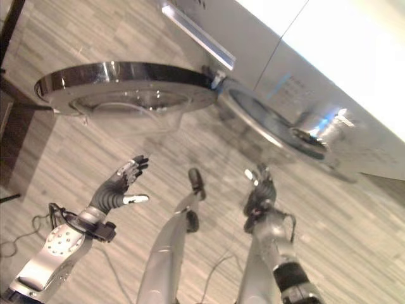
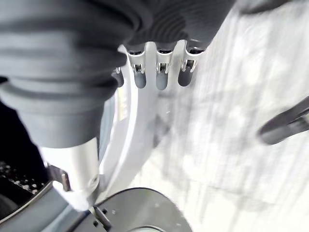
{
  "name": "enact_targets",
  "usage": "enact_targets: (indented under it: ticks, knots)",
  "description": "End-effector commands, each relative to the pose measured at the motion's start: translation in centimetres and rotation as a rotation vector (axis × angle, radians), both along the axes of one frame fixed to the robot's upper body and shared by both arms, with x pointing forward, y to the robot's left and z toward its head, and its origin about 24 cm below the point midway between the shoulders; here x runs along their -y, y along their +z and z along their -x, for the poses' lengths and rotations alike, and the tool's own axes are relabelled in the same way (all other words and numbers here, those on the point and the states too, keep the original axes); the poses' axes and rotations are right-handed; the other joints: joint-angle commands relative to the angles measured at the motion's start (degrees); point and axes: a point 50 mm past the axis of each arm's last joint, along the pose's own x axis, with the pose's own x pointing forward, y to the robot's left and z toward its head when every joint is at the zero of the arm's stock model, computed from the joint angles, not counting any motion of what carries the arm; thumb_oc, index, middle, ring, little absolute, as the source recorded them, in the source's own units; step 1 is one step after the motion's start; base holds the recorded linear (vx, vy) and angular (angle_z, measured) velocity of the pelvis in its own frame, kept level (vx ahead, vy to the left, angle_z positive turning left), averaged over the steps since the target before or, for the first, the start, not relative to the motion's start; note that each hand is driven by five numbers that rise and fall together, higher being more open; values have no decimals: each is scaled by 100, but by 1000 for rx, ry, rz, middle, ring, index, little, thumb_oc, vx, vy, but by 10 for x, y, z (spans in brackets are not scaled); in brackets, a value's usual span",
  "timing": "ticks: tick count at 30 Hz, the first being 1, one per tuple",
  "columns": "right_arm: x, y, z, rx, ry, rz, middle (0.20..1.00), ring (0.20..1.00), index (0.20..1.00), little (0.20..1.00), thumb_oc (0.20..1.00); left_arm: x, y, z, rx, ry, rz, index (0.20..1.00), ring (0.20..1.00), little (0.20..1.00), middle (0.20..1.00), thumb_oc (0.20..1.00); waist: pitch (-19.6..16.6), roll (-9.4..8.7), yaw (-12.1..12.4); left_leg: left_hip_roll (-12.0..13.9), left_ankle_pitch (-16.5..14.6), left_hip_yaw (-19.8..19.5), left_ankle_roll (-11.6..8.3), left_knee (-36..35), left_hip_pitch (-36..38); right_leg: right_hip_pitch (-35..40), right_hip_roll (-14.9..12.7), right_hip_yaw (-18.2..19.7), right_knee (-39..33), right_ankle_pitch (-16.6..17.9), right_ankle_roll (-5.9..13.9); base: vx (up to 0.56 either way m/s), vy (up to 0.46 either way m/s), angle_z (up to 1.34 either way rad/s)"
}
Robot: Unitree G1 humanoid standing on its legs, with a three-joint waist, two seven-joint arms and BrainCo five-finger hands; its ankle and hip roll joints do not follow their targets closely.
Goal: Grab the laundry basket,head to the washer,open it,put in the laundry and shut it.
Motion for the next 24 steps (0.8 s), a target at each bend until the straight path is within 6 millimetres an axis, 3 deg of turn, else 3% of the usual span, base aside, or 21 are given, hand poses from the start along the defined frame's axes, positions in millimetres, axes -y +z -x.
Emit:
enact_targets:
  ticks: [1, 3, 4, 5, 6, 8, 10, 15, 20, 22, 24]
  knots:
    - [-1, -7, 2, -10, 78, 44, 1000, 1000, 1000, 1000, 1000, 0, 2, 13, 25, -20, -61, 1000, 1000, 1000, 1000, 1000, -204, -45, 111, -44, -8, -525, -331, -397, 221, 424, -9, -95, -836, 748, 501, 31, 8, -1]
    - [2, -17, 9, -55, 78, 36, 1000, 1000, 1000, 1000, 1000, -1, -1, 14, 13, -18, -69, 1000, 1000, 1000, 1000, 1000, -225, -67, 85, -42, -13, -540, -344, -406, 322, 559, 8, -108, -910, 772, 501, 45, 10, 5]
    - [4, -36, 21, -145, 73, 25, 1000, 1000, 1000, 1000, 1000, -4, -5, 14, 3, -5, -91, 1000, 1000, 1000, 1000, 1000, -355, -112, 73, -43, -44, -574, -356, -432, 514, 810, 29, -124, -1052, 799, 504, 59, 9, 5]
    - [4, -37, 21, -146, 74, 24, 1000, 1000, 1000, 1000, 1000, -4, -5, 14, 2, -5, -92, 1000, 1000, 1000, 1000, 1000, -346, -111, 71, -42, -44, -576, -357, -440, 537, 841, 34, -131, -1072, 805, 506, 100, 9, 4]
    - [9, -55, 36, -239, 80, 56, 1000, 1000, 1000, 1000, 1000, -9, -11, 13, -21, 15, -116, 1000, 1000, 1000, 1000, 1000, -483, -180, 63, -24, -84, -599, -366, -460, 787, 1157, 66, -136, -1229, 826, 507, 90, 13, 9]
    - [12, -66, 45, -293, 88, 74, 1000, 1000, 1000, 1000, 1000, -12, -14, 13, -32, 31, -126, 1000, 1000, 1000, 1000, 1000, -523, -219, 46, -13, -126, -594, -374, -474, 1005, 1421, 111, -130, -1352, 847, 506, 74, 15, 12]
    - [18, -93, 68, -450, 126, 171, 1000, 1000, 1000, 1000, 1000, -18, -25, 13, -67, 70, -153, 1000, 1000, 1000, 1000, 1000, -686, -274, 68, 16, -241, -595, -359, -471, 1494, 1978, 152, -126, -1544, 858, 535, 106, 21, 1]
    - [30, -120, 94, -633, 126, 278, 1000, 1000, 1000, 1000, 1000, -24, -53, 12, -169, 130, -137, 1000, 1000, 1000, 1000, 1000, -847, -313, 18, 46, -369, -625, -350, -508, 2195, 2747, 215, -120, -1815, 834, 545, 38, 12, -3]
    - [39, -148, 136, -884, 235, 459, 1000, 1000, 1000, 1000, 1000, -30, -117, 20, -417, 249, -130, 1000, 1000, 1000, 1000, 1000, -1386, -367, 13, 276, -351, -623, -430, -935, 3244, 3797, 386, -75, -2382, 766, 554, 38, -66, -9]
    - [40, -151, 143, -916, 267, 497, 1000, 1000, 1000, 1000, 1000, -27, -124, 22, -444, 254, -124, 1000, 1000, 1000, 1000, 1000, -1472, -366, 26, 300, -306, -608, -445, -1091, 3426, 3952, 438, -60, -2499, 766, 558, -23, -67, -11]
    - [45, -158, 159, -1012, 348, 594, 1000, 1000, 1000, 1000, 1000, -19, -139, 24, -502, 275, -84, 1000, 1000, 1000, 1000, 1000, -1711, -357, 111, 361, 4, -582, -469, -1525, 3736, 4273, 599, -104, -2820, 829, 506, -99, -116, -8]
